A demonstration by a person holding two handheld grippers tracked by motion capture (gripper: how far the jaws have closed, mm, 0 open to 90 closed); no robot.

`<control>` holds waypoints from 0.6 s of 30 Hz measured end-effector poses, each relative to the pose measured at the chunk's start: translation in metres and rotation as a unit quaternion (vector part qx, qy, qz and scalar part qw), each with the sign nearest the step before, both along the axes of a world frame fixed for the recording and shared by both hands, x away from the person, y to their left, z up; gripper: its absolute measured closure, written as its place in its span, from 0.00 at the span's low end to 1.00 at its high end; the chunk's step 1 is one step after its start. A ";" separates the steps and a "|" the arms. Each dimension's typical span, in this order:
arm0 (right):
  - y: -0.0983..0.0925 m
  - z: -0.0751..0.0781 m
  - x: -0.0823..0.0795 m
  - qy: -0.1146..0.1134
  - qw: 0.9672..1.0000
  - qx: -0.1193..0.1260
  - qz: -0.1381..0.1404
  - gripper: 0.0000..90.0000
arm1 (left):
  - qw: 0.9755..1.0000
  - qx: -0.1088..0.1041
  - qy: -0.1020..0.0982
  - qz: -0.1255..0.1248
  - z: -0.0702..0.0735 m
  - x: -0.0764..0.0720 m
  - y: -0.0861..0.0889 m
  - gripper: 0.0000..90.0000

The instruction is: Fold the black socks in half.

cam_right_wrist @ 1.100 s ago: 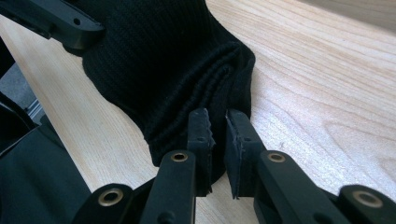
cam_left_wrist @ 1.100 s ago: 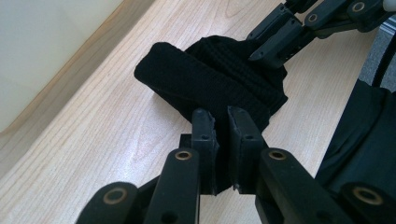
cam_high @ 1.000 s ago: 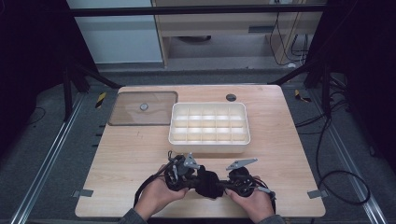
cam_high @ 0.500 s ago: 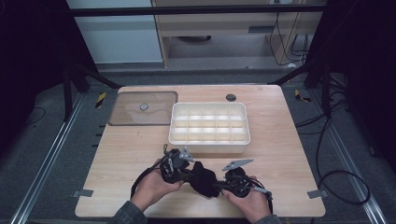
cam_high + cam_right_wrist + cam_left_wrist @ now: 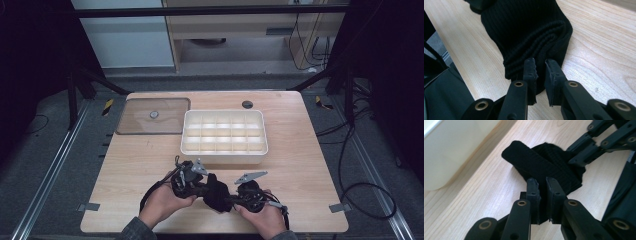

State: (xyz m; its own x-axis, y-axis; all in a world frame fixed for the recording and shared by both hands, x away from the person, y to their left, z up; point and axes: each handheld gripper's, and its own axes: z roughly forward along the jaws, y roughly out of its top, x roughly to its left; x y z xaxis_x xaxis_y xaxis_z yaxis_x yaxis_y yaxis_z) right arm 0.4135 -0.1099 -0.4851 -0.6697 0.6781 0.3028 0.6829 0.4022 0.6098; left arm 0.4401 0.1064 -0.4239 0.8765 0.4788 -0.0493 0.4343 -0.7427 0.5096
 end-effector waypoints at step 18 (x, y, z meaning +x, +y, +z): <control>-0.004 -0.004 0.002 0.005 1.000 0.008 -0.005 0.90 | 0.999 -0.001 -0.003 -0.035 -0.002 -0.016 -0.026 0.90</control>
